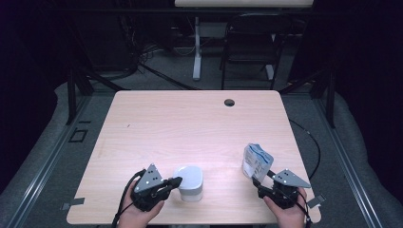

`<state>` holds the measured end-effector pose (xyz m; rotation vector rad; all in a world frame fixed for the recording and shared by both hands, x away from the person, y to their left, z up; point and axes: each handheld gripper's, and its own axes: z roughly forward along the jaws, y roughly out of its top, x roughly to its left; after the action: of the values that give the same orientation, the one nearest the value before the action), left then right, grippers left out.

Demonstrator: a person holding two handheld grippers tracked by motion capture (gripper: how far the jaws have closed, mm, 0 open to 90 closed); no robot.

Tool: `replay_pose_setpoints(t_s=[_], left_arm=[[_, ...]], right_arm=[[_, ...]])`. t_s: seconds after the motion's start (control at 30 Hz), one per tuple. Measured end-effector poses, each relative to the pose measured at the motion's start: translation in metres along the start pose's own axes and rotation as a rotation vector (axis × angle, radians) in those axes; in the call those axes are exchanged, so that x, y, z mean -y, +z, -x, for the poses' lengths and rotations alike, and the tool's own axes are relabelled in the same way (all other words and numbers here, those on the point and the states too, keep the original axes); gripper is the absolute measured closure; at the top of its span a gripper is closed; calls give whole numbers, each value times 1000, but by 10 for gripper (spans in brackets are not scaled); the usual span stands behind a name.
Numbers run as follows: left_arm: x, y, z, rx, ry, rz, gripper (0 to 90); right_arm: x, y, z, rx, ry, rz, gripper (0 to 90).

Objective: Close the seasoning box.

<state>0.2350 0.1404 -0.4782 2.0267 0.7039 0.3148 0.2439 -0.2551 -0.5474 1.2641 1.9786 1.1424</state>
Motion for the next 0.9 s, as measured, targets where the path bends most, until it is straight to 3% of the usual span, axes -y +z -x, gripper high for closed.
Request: replay_pose_setpoints(t_s=[0.4, 0.9], left_arm=[[-5, -22, -4, -2, -23, 28, 900], [3, -60, -38, -61, -124, 106, 900]], right_arm=[[0, 0, -1, -6, -8, -3, 392], [0, -1, -1, -10, -11, 2, 392]])
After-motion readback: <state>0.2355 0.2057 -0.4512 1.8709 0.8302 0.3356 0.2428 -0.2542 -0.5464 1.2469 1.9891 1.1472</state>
